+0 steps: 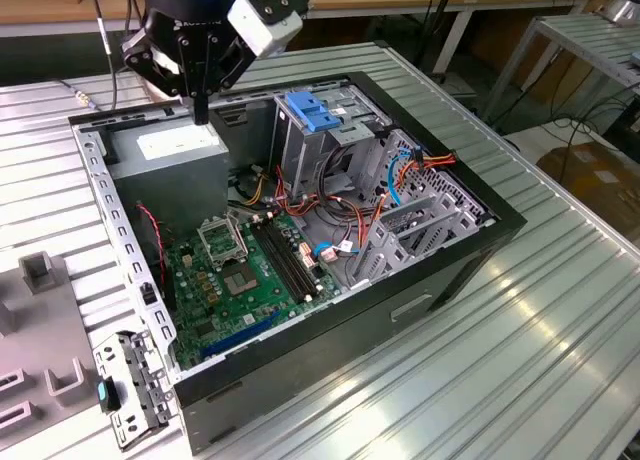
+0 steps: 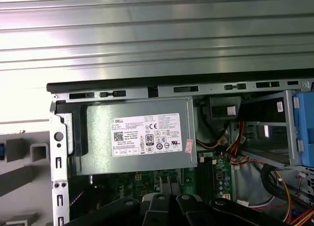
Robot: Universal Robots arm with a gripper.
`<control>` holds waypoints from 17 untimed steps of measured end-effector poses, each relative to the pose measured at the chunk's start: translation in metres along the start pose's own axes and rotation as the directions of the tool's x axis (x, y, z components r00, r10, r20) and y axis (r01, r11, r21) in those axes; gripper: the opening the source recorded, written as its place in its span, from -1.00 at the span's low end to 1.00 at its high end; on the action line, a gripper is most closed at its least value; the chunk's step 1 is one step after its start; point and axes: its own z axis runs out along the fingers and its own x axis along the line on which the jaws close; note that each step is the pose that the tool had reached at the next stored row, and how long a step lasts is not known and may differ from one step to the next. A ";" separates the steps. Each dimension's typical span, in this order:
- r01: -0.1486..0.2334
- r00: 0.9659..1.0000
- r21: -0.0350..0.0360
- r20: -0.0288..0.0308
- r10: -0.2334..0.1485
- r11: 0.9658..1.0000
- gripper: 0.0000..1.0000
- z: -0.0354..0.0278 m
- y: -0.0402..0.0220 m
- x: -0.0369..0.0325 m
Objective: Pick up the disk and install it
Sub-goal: 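Reach for the disk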
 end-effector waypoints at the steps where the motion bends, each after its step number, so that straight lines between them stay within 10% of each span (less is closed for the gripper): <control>1: 0.000 1.000 0.000 0.000 0.000 1.000 -0.79 0.0000 0.0000 0.0006; 17: 0.000 1.000 0.000 0.000 0.000 1.000 -0.79 -0.0002 -0.0006 0.0084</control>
